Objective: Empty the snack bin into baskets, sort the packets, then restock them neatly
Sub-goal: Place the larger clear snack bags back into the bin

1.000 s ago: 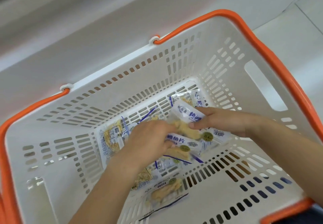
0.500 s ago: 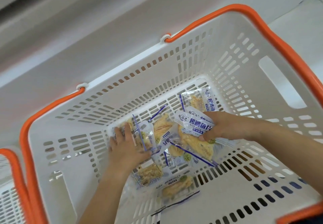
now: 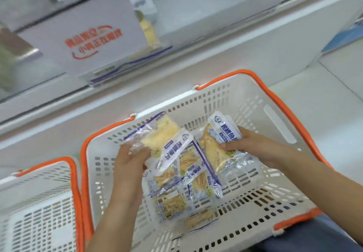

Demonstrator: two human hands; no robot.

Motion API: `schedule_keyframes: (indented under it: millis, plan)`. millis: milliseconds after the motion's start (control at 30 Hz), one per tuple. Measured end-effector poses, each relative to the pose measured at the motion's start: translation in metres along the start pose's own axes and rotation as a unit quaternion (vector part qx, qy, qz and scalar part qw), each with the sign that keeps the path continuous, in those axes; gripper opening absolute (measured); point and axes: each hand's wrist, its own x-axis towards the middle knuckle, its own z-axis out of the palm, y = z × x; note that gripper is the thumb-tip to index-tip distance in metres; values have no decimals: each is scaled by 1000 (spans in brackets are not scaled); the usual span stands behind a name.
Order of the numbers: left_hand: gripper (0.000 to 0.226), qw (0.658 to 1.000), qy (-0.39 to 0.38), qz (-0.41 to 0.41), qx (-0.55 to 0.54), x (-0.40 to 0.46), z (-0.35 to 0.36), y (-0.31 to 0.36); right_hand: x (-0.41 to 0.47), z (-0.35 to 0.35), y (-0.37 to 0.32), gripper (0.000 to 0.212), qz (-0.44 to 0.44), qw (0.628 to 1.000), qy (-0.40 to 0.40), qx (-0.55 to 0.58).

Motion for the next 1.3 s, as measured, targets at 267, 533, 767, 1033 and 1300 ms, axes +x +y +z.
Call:
schedule_keyframes:
  millis: [267, 533, 767, 1033, 1300]
  plan:
    - [54, 987, -160, -3, -23, -93, 5, 63, -104, 19, -87, 33, -101, 994, 38, 26]
    - [17, 965, -210, 22, -153, -153, -19, 138, -204, 55, -156, 37, -192, 980, 44, -9]
    - [19, 970, -166, 88, -156, -174, -28, 159, -239, 91, -192, 55, -197, 980, 10, -35]
    - [38, 963, -119, 240, -21, -143, -53, 220, -224, 82, -255, 30, -277, 951, 126, -59]
    - [60, 916, 125, 318, 210, -14, -77, 269, -172, 44, -364, 54, -333, 723, 260, -547]
